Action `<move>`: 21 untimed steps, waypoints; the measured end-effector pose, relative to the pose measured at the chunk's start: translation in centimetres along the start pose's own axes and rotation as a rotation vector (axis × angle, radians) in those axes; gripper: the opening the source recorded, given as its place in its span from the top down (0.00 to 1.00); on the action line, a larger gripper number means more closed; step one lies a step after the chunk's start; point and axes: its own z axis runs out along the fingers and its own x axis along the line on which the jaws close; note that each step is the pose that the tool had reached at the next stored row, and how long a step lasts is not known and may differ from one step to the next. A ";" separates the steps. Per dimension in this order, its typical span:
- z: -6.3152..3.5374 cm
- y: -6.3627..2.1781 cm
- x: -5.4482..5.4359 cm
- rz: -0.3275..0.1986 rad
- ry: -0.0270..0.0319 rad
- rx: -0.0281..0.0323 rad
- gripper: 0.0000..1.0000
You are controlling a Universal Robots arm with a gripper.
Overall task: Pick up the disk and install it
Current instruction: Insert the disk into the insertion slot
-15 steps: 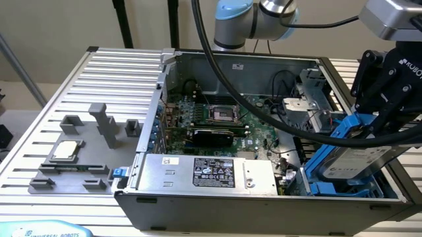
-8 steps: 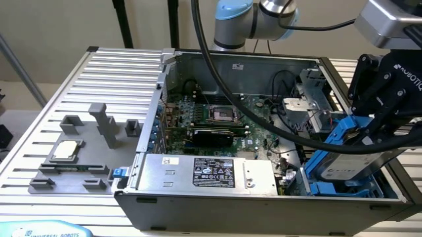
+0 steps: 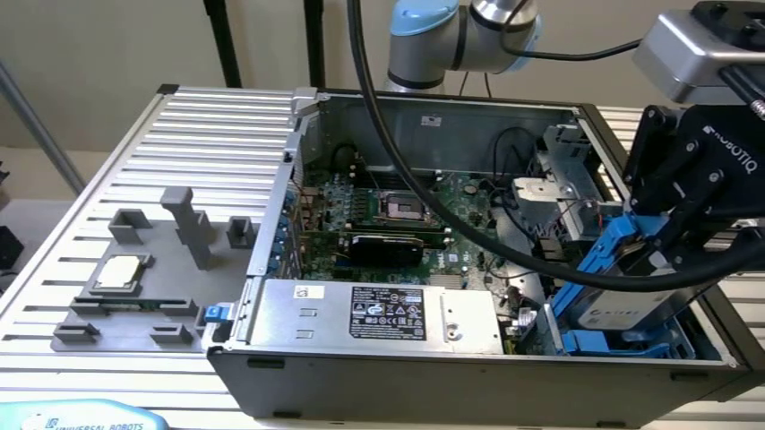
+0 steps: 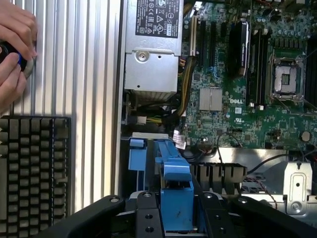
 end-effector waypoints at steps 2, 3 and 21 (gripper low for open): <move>0.21 -0.01 0.0 -0.005 -0.0015 -0.0003 0.67; 0.32 -0.02 0.0 -0.008 -0.0020 -0.0005 0.67; 3.15 -0.16 0.2 -0.047 -0.0008 -0.0054 0.67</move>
